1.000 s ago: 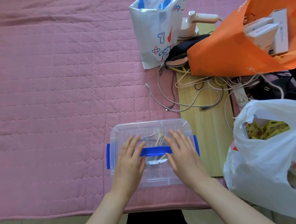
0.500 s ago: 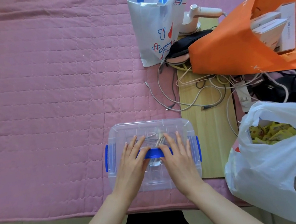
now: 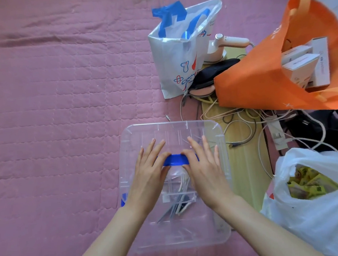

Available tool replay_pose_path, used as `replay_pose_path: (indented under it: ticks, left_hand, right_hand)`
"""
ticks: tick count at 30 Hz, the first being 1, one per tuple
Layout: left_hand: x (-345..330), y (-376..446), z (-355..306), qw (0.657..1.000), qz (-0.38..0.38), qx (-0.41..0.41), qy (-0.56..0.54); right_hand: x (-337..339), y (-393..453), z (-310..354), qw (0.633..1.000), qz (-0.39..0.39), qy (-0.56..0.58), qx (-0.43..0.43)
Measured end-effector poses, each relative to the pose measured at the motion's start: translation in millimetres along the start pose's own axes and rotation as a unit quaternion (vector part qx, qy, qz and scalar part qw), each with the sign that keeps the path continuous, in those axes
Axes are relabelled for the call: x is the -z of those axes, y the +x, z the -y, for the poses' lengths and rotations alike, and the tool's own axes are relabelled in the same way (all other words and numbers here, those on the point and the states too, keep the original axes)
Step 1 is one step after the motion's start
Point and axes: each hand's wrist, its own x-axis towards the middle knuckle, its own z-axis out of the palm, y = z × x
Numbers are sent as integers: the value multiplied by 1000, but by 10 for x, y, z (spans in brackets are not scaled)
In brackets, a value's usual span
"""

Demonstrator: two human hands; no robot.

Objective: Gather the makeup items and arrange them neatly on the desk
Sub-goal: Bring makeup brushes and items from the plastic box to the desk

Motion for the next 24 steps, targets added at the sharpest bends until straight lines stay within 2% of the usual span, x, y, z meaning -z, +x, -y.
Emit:
replay_pose_path:
  ticks: [10, 15, 24]
  left_hand:
    - [-115, 925, 396, 1000, 3, 7, 6]
    - [-436, 1115, 654, 999, 42, 30, 8]
    - [-939, 1176, 996, 990, 135, 40, 22]
  right_hand:
    - [-13, 1010, -175, 999, -15, 35, -9]
    - [-276, 1311, -325, 996, 36, 74, -24]
    - [-835, 1485, -553, 987, 144, 50, -50]
